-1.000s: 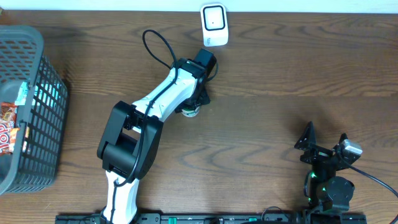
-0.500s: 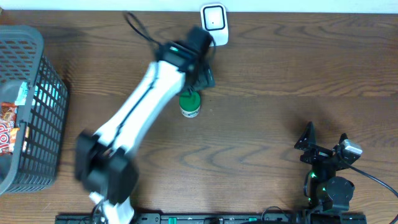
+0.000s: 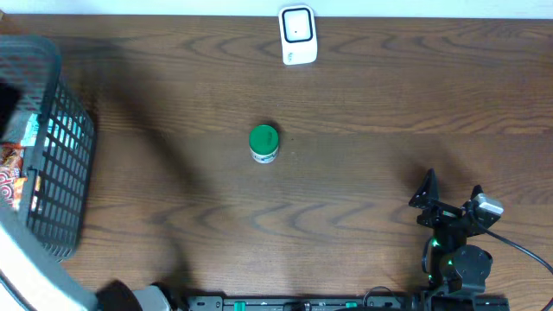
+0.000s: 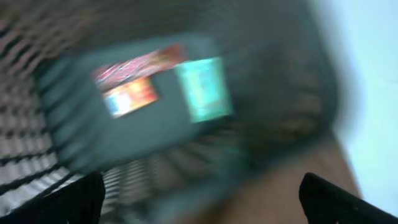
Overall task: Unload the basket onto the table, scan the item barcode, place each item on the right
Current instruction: 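Return the left gripper to the basket and grasp the Kleenex tissue pack, then place the tissue pack on the table right of the jar, then grasp the red TOP chocolate bar in the basket with the left gripper, then lay the chocolate bar on the table right of the tissue pack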
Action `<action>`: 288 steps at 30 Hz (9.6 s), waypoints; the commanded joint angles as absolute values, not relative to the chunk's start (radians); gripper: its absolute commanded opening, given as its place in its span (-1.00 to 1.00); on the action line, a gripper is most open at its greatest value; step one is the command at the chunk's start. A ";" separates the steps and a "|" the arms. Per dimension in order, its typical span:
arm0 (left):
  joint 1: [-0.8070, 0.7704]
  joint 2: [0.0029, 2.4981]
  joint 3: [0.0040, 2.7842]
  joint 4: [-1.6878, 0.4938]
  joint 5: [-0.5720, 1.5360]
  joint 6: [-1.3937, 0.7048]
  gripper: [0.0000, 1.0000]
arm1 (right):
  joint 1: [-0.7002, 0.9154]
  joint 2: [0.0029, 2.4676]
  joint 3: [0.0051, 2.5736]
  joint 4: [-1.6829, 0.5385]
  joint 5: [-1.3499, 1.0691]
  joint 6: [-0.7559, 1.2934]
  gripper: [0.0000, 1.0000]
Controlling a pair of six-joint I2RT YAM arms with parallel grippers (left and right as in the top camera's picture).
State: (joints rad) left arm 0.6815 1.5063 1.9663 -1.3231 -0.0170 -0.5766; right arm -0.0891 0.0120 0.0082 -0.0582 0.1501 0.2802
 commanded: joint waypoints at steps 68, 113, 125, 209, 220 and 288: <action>0.625 1.048 1.473 -0.899 0.492 -0.743 0.47 | -0.080 0.007 0.006 -0.060 0.148 0.275 0.98; -0.768 1.981 1.480 -0.658 0.136 -0.642 0.99 | -0.080 0.007 0.006 -0.060 0.148 0.275 0.98; -0.601 1.518 1.904 -0.897 -0.017 -0.304 1.00 | -0.080 0.007 0.006 -0.060 0.149 0.275 0.98; 0.889 1.658 1.837 -0.933 0.316 -0.294 -0.85 | -0.080 0.007 0.006 -0.060 0.149 0.275 0.99; 0.396 1.200 1.837 -0.839 0.742 -0.323 -0.84 | -0.080 0.007 0.006 -0.060 0.149 0.275 0.98; 0.657 1.462 1.877 -1.063 0.045 -0.529 0.72 | -0.080 0.007 0.006 -0.060 0.148 0.275 0.98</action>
